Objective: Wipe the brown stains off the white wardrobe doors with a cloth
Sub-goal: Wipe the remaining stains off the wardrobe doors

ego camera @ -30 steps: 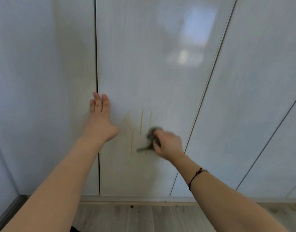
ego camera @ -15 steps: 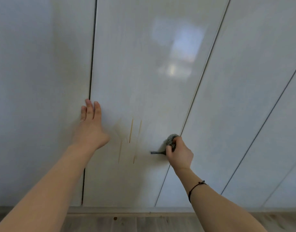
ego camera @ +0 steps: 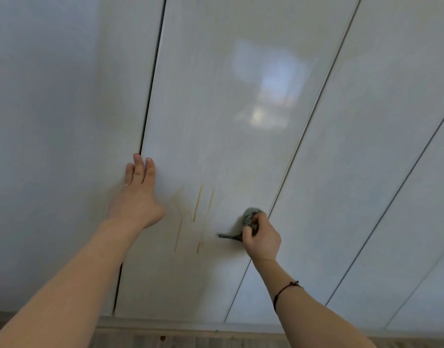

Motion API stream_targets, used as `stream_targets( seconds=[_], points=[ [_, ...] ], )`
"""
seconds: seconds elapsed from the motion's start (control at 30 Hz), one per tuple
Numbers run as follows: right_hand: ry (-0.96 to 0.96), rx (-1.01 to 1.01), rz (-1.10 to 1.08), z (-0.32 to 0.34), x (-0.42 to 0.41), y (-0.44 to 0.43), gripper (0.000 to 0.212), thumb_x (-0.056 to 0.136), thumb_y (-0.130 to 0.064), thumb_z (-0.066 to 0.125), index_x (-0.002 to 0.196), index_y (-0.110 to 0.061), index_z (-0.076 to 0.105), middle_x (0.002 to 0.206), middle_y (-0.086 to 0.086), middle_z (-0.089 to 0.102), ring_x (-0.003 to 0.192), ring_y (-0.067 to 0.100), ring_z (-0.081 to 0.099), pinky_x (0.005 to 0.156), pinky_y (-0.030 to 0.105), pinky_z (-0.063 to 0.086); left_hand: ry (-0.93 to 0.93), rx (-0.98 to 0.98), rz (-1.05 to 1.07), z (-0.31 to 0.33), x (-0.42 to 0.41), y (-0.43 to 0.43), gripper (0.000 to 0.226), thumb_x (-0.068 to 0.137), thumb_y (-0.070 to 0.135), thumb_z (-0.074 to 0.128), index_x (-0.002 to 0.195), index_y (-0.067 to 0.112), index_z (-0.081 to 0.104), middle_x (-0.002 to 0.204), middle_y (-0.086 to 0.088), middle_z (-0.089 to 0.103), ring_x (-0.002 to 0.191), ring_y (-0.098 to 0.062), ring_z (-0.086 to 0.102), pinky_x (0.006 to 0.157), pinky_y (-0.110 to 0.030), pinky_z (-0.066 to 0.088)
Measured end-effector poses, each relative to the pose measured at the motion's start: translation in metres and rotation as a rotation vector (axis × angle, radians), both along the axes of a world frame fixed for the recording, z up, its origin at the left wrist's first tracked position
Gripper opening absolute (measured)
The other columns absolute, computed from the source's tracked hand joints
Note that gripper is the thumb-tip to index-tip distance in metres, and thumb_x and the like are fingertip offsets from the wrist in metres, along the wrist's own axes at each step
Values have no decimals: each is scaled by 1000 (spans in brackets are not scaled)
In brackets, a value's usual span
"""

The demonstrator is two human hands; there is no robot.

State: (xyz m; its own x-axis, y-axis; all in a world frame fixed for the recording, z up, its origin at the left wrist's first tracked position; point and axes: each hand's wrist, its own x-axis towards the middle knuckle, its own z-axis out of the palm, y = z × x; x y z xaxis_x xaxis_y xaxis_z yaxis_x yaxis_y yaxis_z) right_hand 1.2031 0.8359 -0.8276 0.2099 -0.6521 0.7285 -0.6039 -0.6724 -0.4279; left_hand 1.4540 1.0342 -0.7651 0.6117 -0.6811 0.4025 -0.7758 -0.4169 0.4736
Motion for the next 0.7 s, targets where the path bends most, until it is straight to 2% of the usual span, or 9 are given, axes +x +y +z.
stream_targets(
  seconds=[0.13, 0.23, 0.33, 0.4, 0.47, 0.6, 0.63, 0.67, 0.7],
  points=[
    [-437, 38, -92, 76, 11, -12, 14, 76, -37, 44, 89, -36, 41, 64, -10, 55, 56, 9, 53, 54, 30, 40, 7, -32, -26, -5, 2, 3, 105, 80, 10, 50, 157, 25, -19, 160, 2, -35, 152, -22, -18, 124, -39, 15],
    [-422, -73, -123, 149, 22, -14, 17, 79, -35, 44, 95, -35, 40, 64, -10, 55, 57, 9, 53, 54, 29, 37, 5, -29, -17, -3, -1, 1, 103, 81, 9, 48, 157, 24, -19, 161, 1, -34, 153, -23, -18, 124, -39, 14],
    [-361, -159, -61, 177, 37, -6, 16, 77, -38, 46, 91, -39, 39, 60, -12, 52, 54, 4, 49, 51, 25, 32, 6, -37, 3, -2, -1, -1, 99, 83, 10, 47, 158, 23, -17, 162, 0, -32, 153, -23, -16, 123, -38, 15],
    [-202, -218, -25, 150, 51, 4, 18, 76, -40, 48, 91, -42, 38, 59, -15, 51, 52, 0, 48, 47, 22, 30, -5, -37, 4, -2, 1, 0, 100, 83, 8, 47, 158, 23, -17, 161, 2, -32, 153, -21, -16, 122, -37, 18],
    [75, -248, 10, 85, 59, 14, 19, 76, -42, 50, 92, -39, 39, 61, -15, 53, 51, 5, 50, 46, 22, 33, -12, -37, -5, -2, 2, 0, 100, 82, 7, 46, 158, 25, -17, 161, 4, -32, 153, -20, -15, 120, -36, 22],
    [835, -241, 253, -49, 52, 35, 27, 83, -46, 51, 100, -29, 39, 88, -4, 63, 77, 26, 63, 53, 30, 40, -14, -44, -20, -2, 6, 0, 98, 83, 5, 43, 158, 24, -17, 162, 3, -31, 153, -21, -15, 122, -37, 19],
    [930, -234, 297, -55, 51, 37, 28, 85, -47, 51, 101, -29, 38, 90, -3, 63, 80, 27, 63, 54, 31, 39, -15, -43, -34, -2, 6, 0, 98, 83, 4, 44, 158, 23, -16, 162, 2, -31, 153, -22, -16, 123, -37, 17],
    [901, -270, 292, -47, 54, 36, 27, 85, -48, 52, 101, -29, 40, 88, -4, 63, 78, 26, 63, 53, 30, 38, -17, -42, -44, -4, 8, 0, 99, 83, 3, 44, 158, 23, -16, 161, 2, -32, 153, -22, -16, 124, -37, 16],
    [780, -321, 241, -31, 59, 34, 26, 83, -47, 53, 99, -29, 45, 83, -6, 63, 73, 22, 62, 52, 27, 36, -18, -49, -46, -5, 10, 1, 100, 83, 2, 45, 158, 23, -17, 161, 1, -32, 153, -22, -16, 124, -36, 15]
  ],
)
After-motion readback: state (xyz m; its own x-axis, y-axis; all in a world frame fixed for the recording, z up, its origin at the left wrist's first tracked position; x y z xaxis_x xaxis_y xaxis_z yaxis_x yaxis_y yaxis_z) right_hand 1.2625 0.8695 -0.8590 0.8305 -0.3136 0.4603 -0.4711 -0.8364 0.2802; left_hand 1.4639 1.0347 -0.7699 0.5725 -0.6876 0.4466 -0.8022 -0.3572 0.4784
